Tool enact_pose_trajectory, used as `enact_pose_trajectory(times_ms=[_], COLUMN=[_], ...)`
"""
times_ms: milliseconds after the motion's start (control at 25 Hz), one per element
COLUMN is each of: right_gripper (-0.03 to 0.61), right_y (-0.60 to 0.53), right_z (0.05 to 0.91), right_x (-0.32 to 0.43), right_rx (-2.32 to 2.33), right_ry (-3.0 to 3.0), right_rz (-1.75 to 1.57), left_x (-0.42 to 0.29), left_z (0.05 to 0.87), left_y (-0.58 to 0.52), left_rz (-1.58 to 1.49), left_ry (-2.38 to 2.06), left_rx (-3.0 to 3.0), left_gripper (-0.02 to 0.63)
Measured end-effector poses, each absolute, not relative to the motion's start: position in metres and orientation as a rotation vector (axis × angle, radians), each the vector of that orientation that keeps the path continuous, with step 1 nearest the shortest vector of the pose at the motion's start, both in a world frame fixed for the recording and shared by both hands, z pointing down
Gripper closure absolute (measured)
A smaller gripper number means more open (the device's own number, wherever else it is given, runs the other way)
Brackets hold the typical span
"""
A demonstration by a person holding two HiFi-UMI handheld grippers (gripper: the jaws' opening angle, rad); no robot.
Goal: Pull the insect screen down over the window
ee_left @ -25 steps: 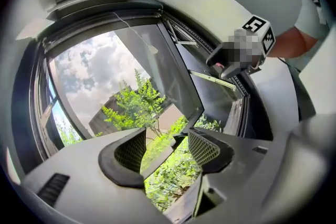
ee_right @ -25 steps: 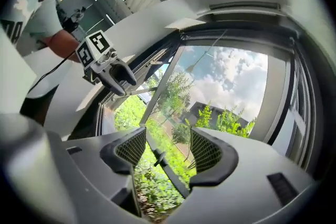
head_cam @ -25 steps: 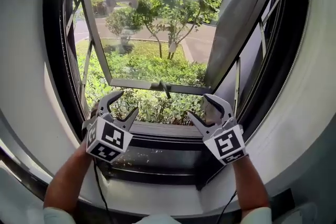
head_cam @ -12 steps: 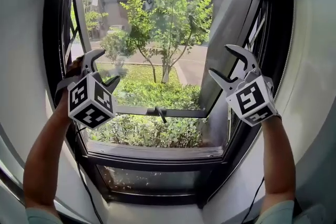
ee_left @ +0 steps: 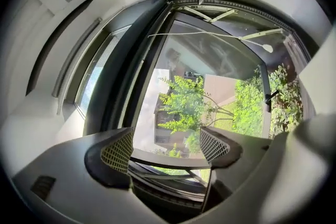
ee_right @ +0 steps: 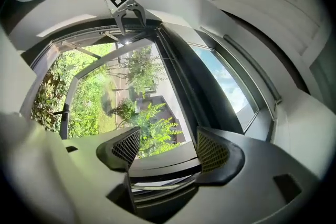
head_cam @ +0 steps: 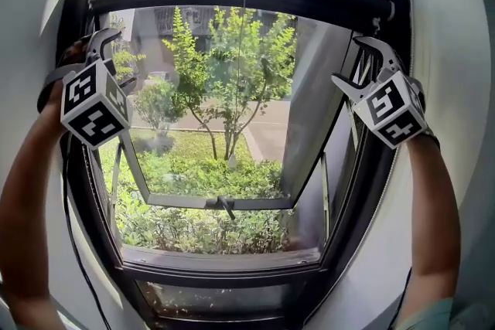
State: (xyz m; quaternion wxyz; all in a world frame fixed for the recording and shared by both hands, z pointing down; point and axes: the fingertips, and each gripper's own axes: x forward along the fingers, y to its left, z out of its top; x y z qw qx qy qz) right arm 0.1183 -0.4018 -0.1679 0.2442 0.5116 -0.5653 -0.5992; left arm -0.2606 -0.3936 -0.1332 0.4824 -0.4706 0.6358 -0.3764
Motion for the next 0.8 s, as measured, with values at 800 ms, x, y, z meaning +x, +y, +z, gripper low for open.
enact_pose_trajectory(times_ms=[800], right_gripper=[0.253], right_y=[-0.425], right_z=[-0.233], right_x=[0.152], right_rx=[1.386], right_ry=[-1.190], right_rz=[-1.513], left_x=[-0.298], left_z=[-0.221], left_y=[-0.399], left_rz=[-0.984], left_ry=[1.599], left_rx=[-1.049], left_gripper=[0.186])
